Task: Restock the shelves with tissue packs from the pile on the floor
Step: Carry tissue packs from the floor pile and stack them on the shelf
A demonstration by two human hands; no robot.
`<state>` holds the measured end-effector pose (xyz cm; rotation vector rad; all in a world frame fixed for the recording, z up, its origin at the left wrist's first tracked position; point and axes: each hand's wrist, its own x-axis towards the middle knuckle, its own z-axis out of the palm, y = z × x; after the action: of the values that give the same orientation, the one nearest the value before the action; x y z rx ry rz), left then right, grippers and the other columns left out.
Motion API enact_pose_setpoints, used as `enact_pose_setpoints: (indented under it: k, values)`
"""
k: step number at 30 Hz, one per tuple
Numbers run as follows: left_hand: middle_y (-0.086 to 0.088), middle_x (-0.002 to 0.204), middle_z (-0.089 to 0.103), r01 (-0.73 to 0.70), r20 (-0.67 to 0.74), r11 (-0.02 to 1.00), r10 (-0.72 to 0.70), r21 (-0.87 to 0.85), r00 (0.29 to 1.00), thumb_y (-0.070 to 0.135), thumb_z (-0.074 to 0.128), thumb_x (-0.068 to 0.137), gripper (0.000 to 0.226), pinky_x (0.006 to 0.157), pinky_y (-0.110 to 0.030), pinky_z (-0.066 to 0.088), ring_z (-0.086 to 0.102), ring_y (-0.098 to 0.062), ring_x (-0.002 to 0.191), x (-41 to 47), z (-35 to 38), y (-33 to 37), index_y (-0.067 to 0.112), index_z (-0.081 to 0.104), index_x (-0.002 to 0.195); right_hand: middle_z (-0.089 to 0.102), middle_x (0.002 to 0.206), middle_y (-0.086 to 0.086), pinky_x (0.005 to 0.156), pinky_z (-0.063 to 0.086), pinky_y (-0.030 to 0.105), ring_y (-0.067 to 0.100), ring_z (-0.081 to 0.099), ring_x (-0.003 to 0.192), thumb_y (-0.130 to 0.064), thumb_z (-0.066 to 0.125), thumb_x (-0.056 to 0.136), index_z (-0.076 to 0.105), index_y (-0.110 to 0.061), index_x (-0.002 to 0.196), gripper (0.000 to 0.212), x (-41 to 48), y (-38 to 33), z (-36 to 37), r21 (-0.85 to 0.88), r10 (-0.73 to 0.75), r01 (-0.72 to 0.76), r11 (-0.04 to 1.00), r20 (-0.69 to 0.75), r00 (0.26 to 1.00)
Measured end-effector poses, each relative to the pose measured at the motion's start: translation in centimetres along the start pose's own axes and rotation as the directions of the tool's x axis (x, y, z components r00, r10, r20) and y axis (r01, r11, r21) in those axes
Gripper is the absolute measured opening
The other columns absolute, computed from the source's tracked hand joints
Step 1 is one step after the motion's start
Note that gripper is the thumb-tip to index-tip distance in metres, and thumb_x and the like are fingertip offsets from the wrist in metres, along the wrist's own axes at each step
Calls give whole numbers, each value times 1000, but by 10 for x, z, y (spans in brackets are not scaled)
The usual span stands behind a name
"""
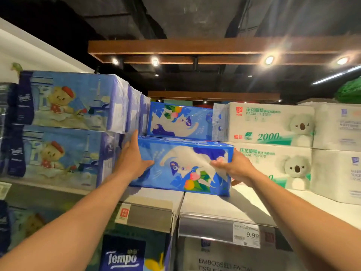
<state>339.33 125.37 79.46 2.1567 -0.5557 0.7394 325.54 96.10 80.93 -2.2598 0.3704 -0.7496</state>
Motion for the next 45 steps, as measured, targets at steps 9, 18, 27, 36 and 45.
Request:
enact_pose_setpoints:
  k: [9,18,27,36,45]
  values:
    - [-19,155,23,-120,24,814,130,568,991,44,82,76,90,99,-49,43,35,-38,135,16,29,4,16,31,144,64,117,13,76,51,36,35,65,107,-60,77,78,45,-1,129,84,41,-10,33,-379,-22,-48,924,-179,984]
    - [-11,151,32,-127,213,863,23,489,977,64,59,89,67,97,-45,45,41,-33,132,12,29,-4,24,48,142,56,133,20,86,48,43,42,59,118,-63,74,80,38,-3,135,89,32,-9,38,-455,-36,-75,887,-231,972]
    - [-6,168,9,-219,351,840,36,497,936,71,49,90,89,119,-50,28,13,-28,153,-16,-38,39,30,13,160,49,143,14,101,48,52,34,48,129,-76,55,84,43,-13,144,87,-27,-52,-7,-684,-321,255,683,32,947]
    - [7,165,21,-453,561,878,300,155,772,79,41,85,87,119,-24,14,21,-13,151,-143,-72,88,33,24,157,53,146,10,112,40,47,30,49,134,-99,7,69,47,-22,147,117,-189,-54,-17,-614,-287,429,663,320,903]
    - [0,165,21,-468,734,878,384,-101,560,96,14,63,118,108,-9,-1,19,-13,150,-379,-12,97,25,27,157,36,160,9,116,35,48,28,34,146,-100,-23,51,35,-21,154,143,-396,96,-17,-638,36,229,735,374,927]
